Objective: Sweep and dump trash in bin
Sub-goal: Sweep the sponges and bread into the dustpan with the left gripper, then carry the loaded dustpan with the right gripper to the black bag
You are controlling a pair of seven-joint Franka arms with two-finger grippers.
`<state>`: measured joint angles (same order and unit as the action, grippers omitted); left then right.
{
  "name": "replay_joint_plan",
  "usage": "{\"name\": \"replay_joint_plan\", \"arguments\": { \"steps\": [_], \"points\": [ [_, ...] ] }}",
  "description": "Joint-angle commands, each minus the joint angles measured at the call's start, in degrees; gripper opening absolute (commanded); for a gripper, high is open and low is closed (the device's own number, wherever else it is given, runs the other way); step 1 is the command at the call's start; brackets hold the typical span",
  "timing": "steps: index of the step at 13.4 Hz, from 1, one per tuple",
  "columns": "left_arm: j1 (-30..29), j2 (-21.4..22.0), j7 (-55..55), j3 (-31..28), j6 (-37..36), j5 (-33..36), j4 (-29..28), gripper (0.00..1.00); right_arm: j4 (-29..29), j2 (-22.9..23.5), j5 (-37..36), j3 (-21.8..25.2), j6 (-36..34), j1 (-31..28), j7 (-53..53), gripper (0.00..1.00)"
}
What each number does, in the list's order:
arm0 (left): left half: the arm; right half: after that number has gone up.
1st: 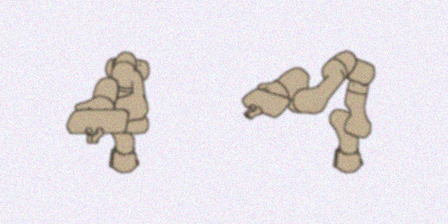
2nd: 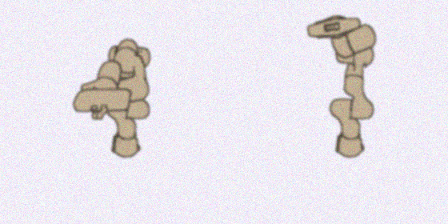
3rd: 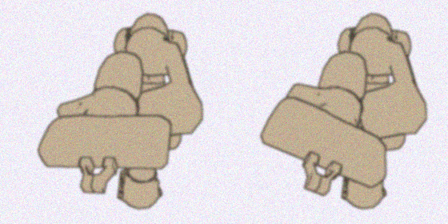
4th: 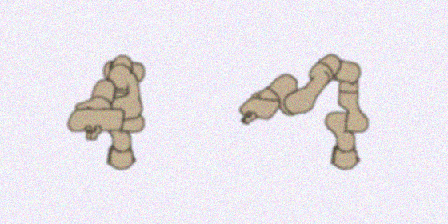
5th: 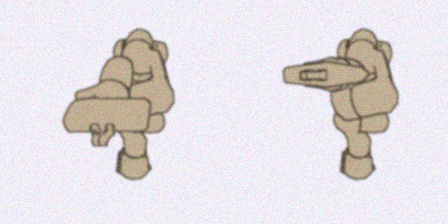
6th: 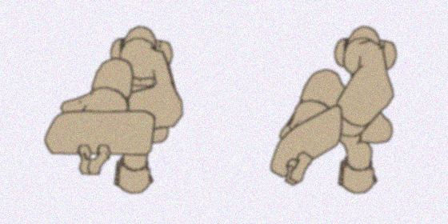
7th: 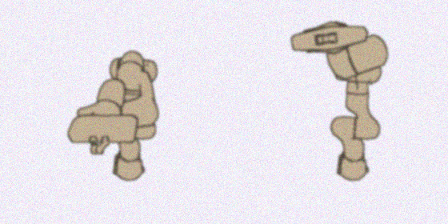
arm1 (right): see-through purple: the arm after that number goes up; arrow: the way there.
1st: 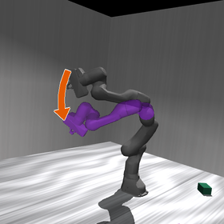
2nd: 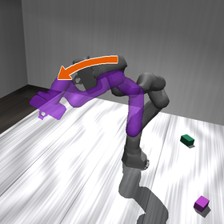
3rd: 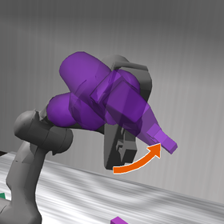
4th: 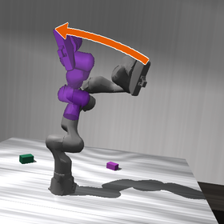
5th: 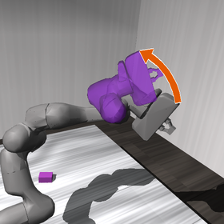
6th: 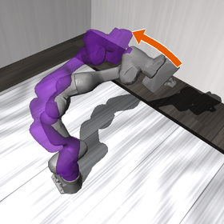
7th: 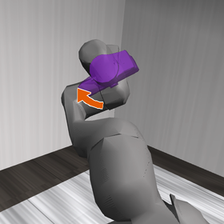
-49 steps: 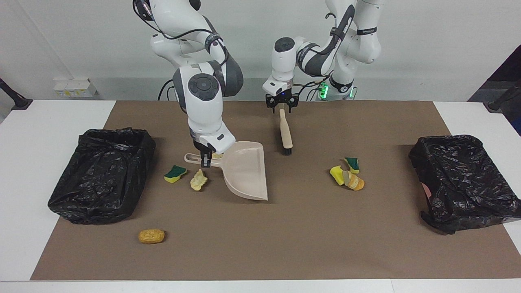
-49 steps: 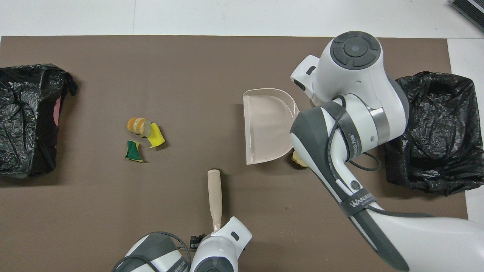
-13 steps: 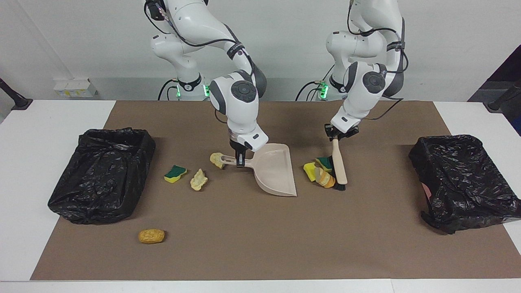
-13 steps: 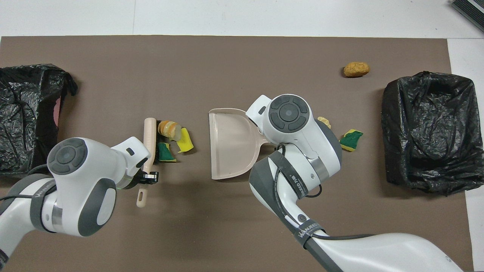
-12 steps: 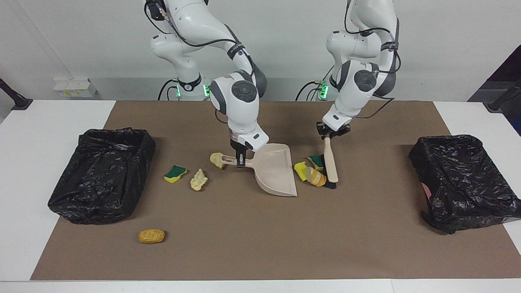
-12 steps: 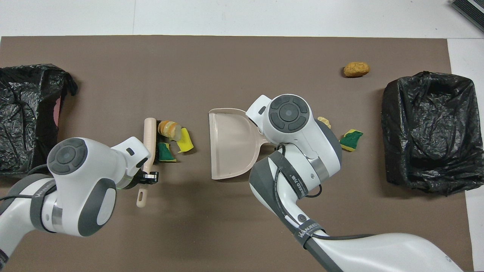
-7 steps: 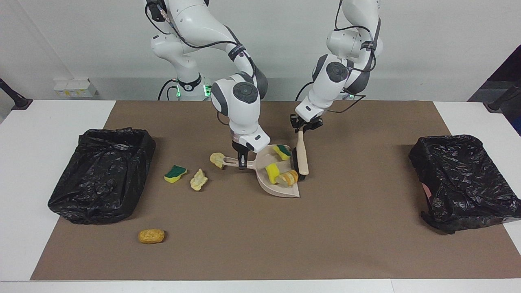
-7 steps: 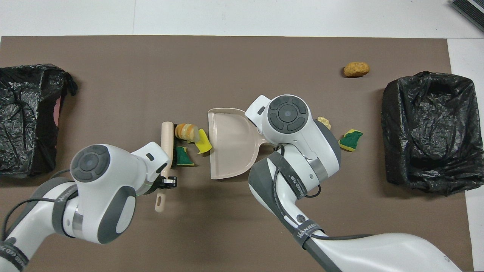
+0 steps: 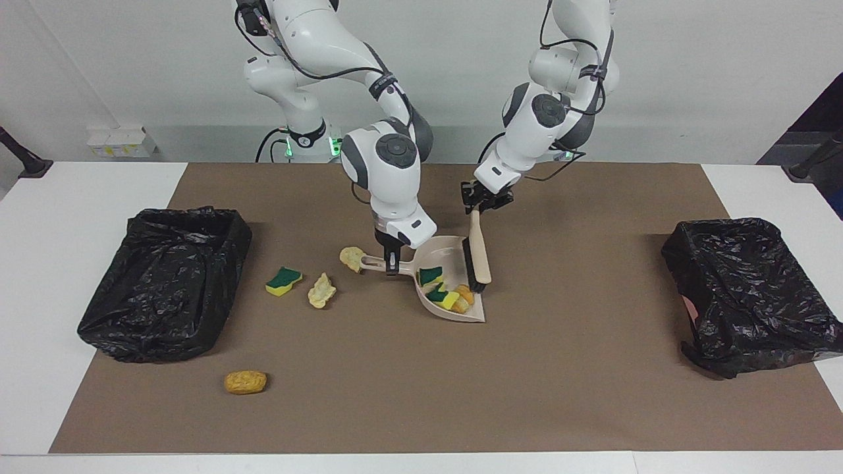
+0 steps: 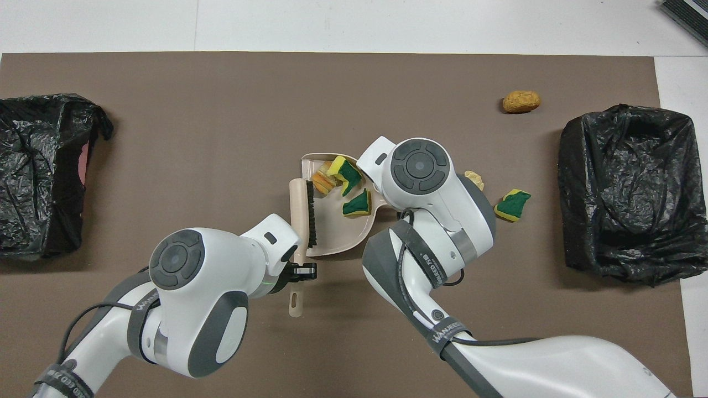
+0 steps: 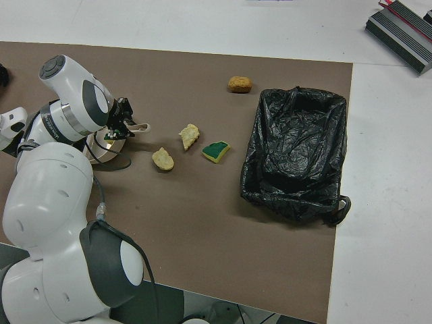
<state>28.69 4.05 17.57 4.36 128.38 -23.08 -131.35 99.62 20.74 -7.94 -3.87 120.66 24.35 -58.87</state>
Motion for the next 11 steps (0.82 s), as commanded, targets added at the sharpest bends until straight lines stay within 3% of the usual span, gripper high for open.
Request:
{"name": "replay_joint_plan", "arguments": {
  "steps": [1, 3, 5, 8, 11],
  "points": [
    [-1.87, 3.49, 4.38, -0.49, -9.51, 3.36, 3.45, 0.0, -2.15, -1.58, 0.82, -0.08, -4.72, -1.67, -1.49, 0.0],
    [-3.55, 5.87, 9.03, -0.05, -15.94, 11.63, 5.75, 0.0, -2.15, -4.03, 1.17, 0.1, -7.36, -4.3, -5.53, 0.0],
    [-2.33, 8.15, 13.26, 0.82, -18.51, 13.77, 4.36, 0.0, -2.15, -6.41, 1.17, 0.01, -9.39, -7.89, -9.48, 0.0],
    [3.72, 12.99, 19.66, 1.53, -15.11, 13.68, -3.1, 0.0, -2.15, -8.79, 1.26, 0.1, -11.67, -12.03, -15.37, 0.0],
    [10.67, 12.21, 24.26, 1.53, -5.1, 13.59, -10.04, 0.0, -2.15, -10.37, 1.26, 0.27, -12.56, -15.63, -21.0, 0.0]
  ]
}}
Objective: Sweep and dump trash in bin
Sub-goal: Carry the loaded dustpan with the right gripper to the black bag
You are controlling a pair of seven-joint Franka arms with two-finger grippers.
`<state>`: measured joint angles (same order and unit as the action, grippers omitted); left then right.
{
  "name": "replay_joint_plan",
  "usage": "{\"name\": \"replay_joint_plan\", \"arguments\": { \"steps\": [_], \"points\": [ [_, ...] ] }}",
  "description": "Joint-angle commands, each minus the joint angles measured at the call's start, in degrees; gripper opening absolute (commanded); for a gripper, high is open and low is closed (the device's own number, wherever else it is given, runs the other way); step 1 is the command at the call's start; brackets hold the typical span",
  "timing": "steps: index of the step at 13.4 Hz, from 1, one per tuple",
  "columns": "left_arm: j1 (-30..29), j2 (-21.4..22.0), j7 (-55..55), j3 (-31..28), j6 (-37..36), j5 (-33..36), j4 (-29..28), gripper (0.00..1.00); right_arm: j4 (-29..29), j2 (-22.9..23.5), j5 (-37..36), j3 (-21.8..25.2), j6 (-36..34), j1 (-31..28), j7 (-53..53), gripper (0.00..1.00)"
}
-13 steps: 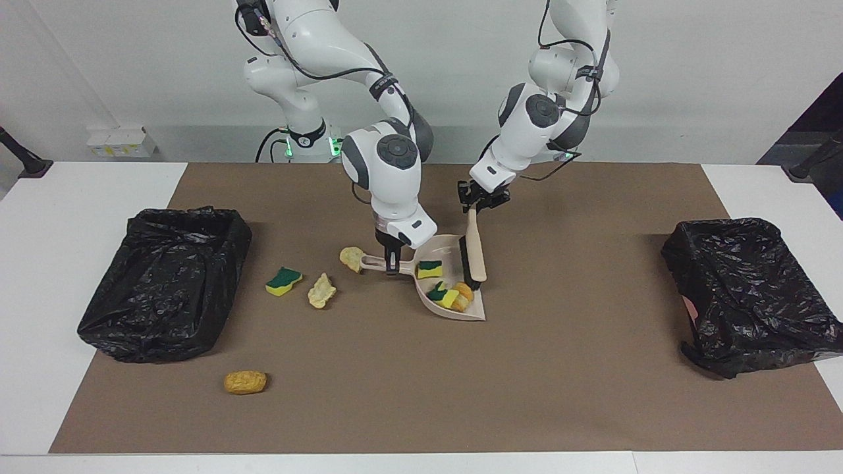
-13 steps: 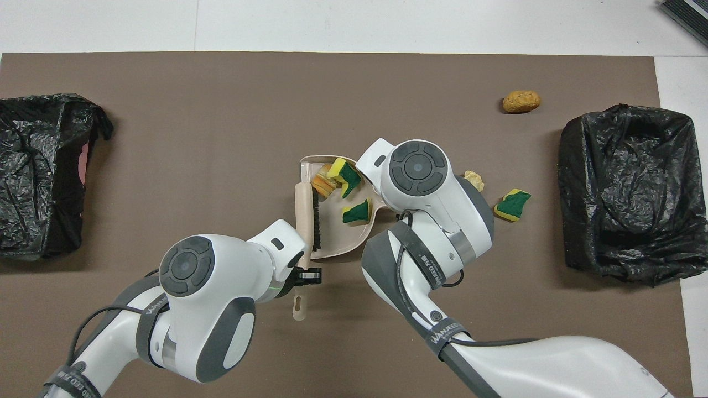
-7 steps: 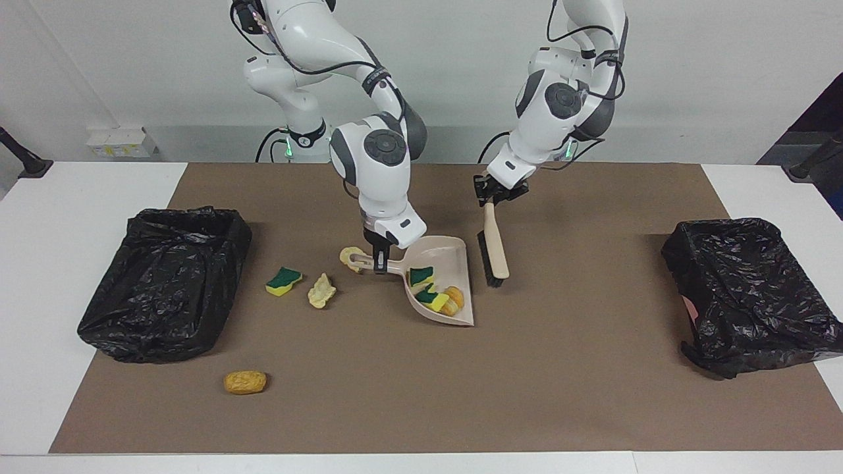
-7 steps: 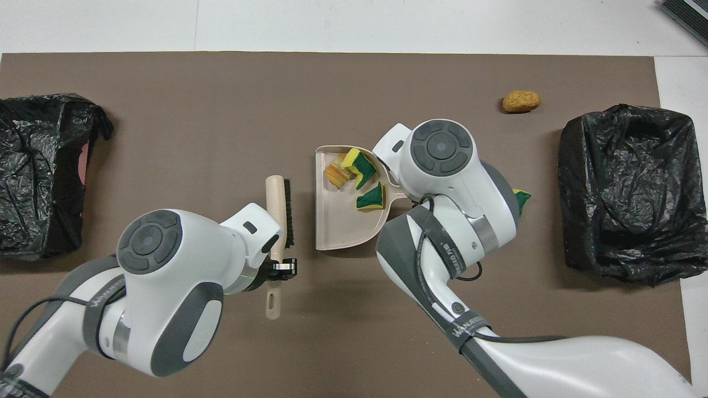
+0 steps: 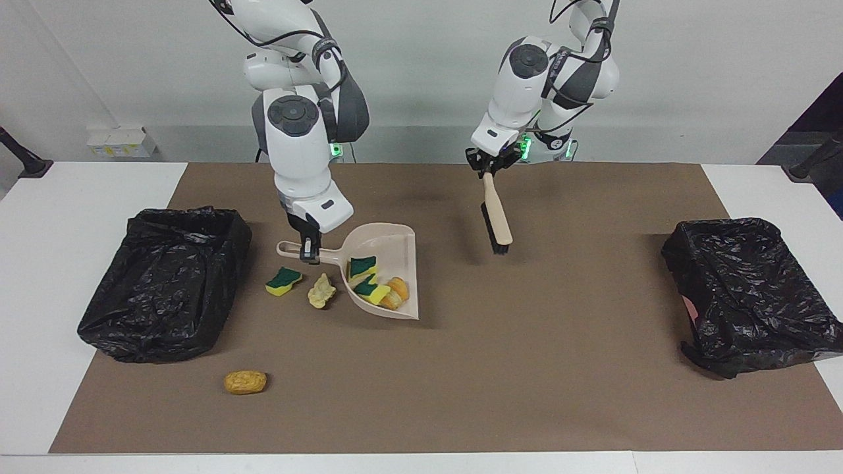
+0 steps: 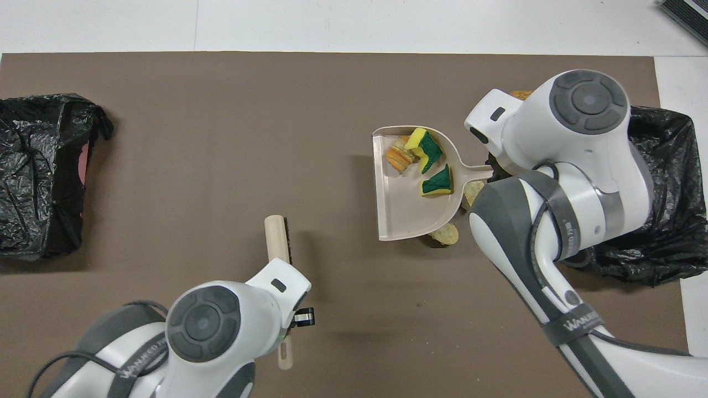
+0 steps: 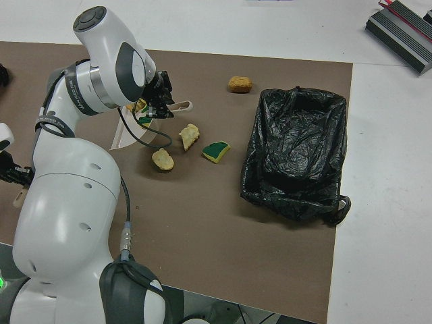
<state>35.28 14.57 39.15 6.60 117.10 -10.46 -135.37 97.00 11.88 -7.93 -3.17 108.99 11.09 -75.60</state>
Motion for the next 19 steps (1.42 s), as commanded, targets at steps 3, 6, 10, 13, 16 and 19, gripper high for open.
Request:
{"name": "replay_joint_plan", "arguments": {
  "steps": [3, 6, 10, 13, 16, 19],
  "points": [
    [6.99, 1.25, 4.44, -0.62, 8.67, 0.88, -8.41, 0.0, 0.38, -2.12, 1.16, -0.34, -1.59, -5.98, -8.94, 0.0],
    [9.02, 0.9, 4.53, -0.62, 12.18, 0.88, -11.49, 0.0, -0.84, -2.3, 1.16, -0.25, -2.02, -9.85, -14.12, 0.0],
    [9.46, -0.86, 4.44, -0.62, 15.95, 0.88, -12.72, 0.0, -3.47, -1.6, 1.07, -0.17, -2.03, -17.84, -20.37, 0.0],
    [9.11, -0.86, 4.53, -0.62, 15.97, 0.88, -12.9, 0.09, -4.45, -1.42, -0.5, 0.01, -1.68, -23.38, -23.71, 0.0],
    [9.02, -0.86, 4.53, -0.71, 15.97, 0.88, -13.25, 0.8, -6.1, -0.9, -6.57, 0.45, -0.45, -29.27, -29.68, 0.0],
    [8.67, -0.86, 4.36, -0.8, 15.36, 0.88, -13.17, 1.0, -8.14, -0.1, -9.63, 1.06, 0.6, -32.89, -30.32, 0.0]
  ]
}}
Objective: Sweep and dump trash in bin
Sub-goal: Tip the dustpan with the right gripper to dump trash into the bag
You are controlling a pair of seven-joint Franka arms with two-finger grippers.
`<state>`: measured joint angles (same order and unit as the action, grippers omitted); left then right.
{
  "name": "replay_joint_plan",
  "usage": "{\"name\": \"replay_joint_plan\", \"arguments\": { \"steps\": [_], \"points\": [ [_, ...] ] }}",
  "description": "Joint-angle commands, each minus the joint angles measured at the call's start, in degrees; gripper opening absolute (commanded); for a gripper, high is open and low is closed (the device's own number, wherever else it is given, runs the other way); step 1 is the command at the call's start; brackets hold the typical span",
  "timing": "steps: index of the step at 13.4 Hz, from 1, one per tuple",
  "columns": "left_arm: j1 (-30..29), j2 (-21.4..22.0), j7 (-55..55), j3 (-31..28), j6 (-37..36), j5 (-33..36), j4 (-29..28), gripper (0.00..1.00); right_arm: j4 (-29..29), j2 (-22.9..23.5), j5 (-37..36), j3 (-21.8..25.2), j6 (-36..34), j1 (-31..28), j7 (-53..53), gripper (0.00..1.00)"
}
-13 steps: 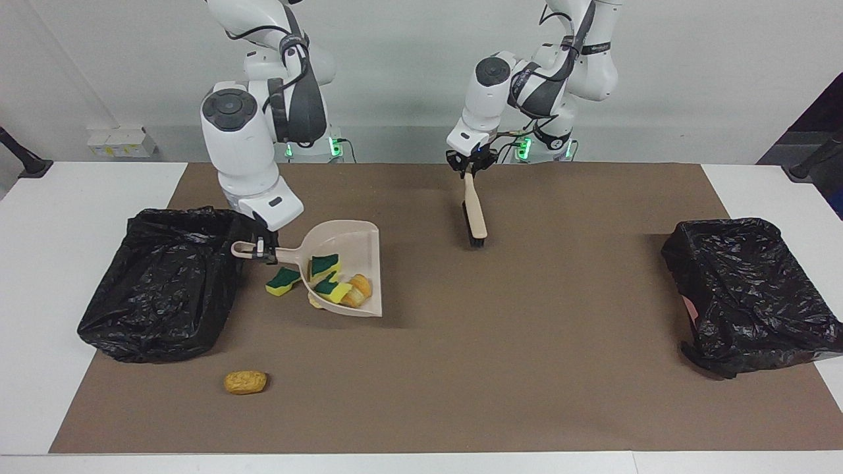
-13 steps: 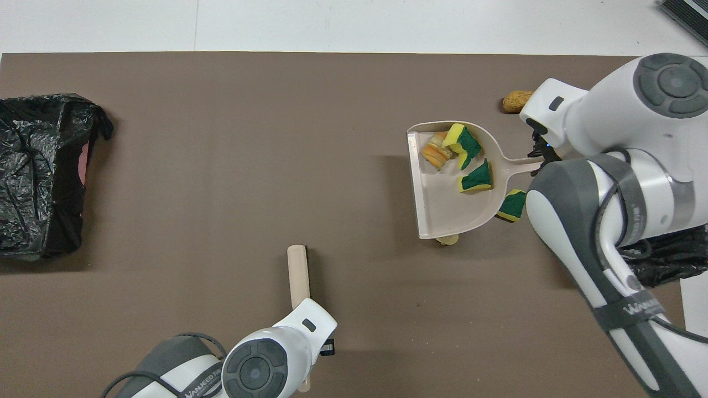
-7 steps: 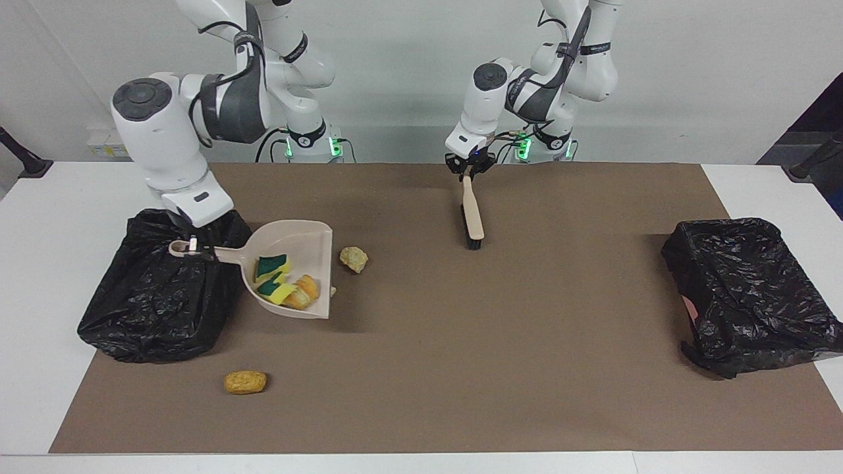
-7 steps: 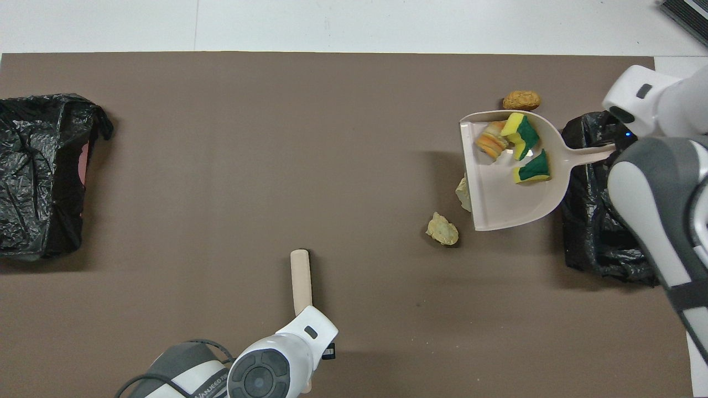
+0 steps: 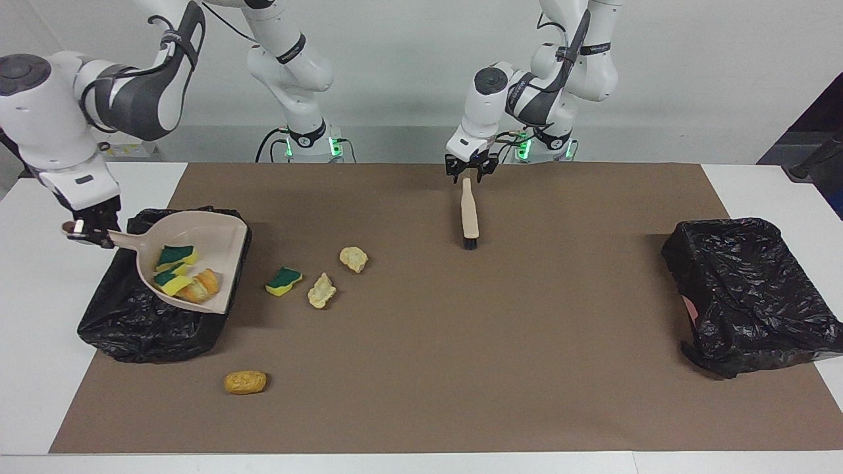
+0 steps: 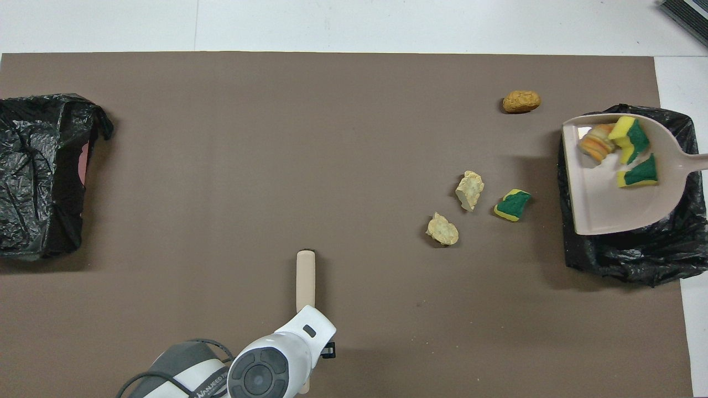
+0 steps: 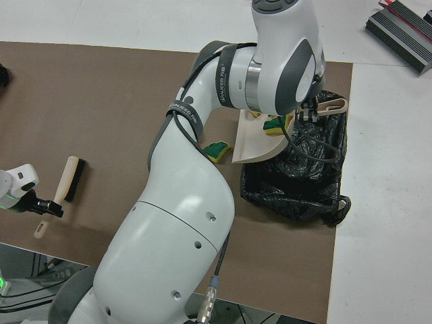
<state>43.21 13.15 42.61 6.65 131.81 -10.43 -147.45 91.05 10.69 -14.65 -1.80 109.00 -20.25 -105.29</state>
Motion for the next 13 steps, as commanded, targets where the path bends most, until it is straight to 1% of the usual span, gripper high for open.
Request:
{"name": "replay_joint_plan", "arguments": {
  "steps": [1, 3, 5, 7, 8, 10, 13],
  "points": [
    [0.04, 0.22, 0.81, -0.85, 0.56, 0.85, -0.74, 1.0, -2.1, 1.0, -5.62, -0.22, 2.51, -1.81, 0.6, 0.0],
    [-3.38, -1.1, 0.55, -0.94, 0.03, 0.85, 0.75, 1.0, -1.4, 0.91, -13.25, -0.13, 4.2, -1.63, 7.08, 0.0],
    [-9.78, -1.19, 0.02, -1.03, -0.15, 1.11, 4.08, 1.0, -0.17, 0.3, -22.05, -0.66, 3.5, -0.67, 14.47, 0.0],
    [-15.24, -1.55, -0.85, -1.11, -1.28, 1.38, 7.34, 1.0, 0.97, -0.31, -27.15, -0.4, 2.98, 0.99, 18.88, 0.0],
    [-18.57, -1.37, -2.86, -1.11, -1.99, 1.82, 8.48, 1.0, 1.06, -0.67, -30.92, -0.57, 1.93, 1.53, 20.29, 0.0],
    [-25.16, -0.84, -9.09, -1.2, -5.22, 2.43, 10.68, 1.0, 0.98, -0.76, -36.04, -0.49, -2.28, 4.16, 21.7, 0.0],
    [-34.04, -0.49, -22.78, -1.29, -13.13, 3.58, 14.46, 1.0, 0.71, -1.02, -40.44, -0.4, -5.19, 5.92, 22.59, 0.0]
  ]
}}
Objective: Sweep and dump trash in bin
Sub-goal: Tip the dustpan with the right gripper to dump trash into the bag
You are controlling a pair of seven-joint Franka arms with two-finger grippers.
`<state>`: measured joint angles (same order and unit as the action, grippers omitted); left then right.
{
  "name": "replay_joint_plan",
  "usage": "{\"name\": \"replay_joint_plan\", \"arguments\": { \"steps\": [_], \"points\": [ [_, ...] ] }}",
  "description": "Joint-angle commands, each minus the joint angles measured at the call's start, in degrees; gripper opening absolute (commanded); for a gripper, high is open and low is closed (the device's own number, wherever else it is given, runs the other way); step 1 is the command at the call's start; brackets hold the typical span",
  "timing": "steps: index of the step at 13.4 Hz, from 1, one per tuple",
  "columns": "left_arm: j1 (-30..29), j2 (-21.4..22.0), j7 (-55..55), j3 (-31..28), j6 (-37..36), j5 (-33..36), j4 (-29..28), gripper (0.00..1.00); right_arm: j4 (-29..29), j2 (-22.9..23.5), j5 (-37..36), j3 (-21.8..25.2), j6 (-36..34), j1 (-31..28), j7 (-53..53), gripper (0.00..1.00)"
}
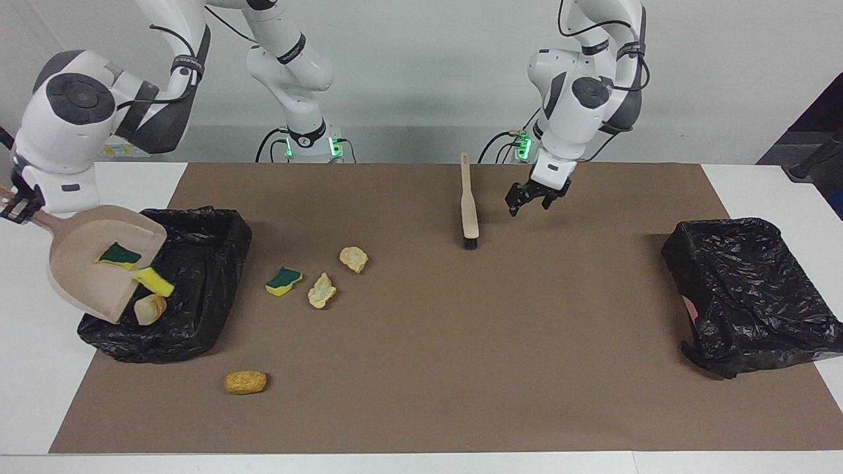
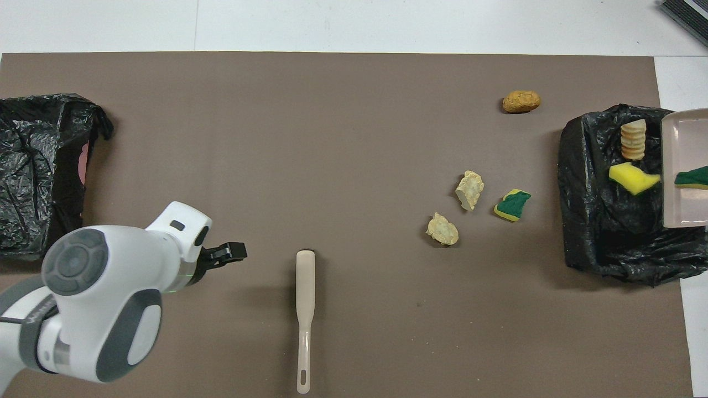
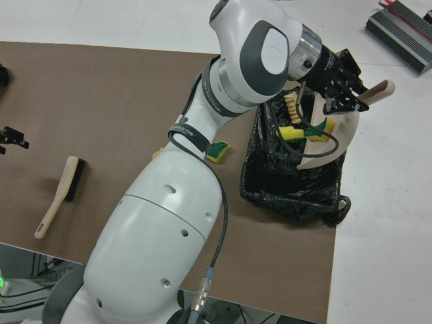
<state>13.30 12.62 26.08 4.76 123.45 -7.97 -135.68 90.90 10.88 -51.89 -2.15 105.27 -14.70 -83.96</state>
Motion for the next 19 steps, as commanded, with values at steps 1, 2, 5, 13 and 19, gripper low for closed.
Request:
{"name": "replay_joint_plan", "arguments": {
  "steps": [1, 2, 5, 13, 19],
  "points": [
    [-6.77, 0.12, -11.17, 0.6, -6.63, 1.12, 4.0, 1.0, 0.86, -1.82, -5.05, -0.13, -1.81, 1.07, 1.26, 0.0],
    [-9.5, 0.03, -14.79, 0.6, -7.26, 1.46, 4.97, 1.0, 0.86, -2.87, -6.2, -0.31, -1.56, 1.16, 1.26, 0.0],
    [-13.82, 0.12, -22.37, 0.51, -8.31, 1.99, 6.47, 1.0, 0.95, -3.58, -14.36, -0.84, -1.81, 4.4, 1.26, 0.0],
    [-18.58, -1.11, -29.42, -0.19, -25.7, 4.81, 28.68, 1.0, 0.34, -4.02, -12.4, -1.62, -2.43, 5.12, 3.35, 0.0],
    [-18.49, -5.58, -28.89, -0.11, -36.0, 7.53, 43.38, 1.0, -1.51, -4.2, 16.78, -1.71, -2.08, 5.12, 1.45, 0.0]
  ]
}}
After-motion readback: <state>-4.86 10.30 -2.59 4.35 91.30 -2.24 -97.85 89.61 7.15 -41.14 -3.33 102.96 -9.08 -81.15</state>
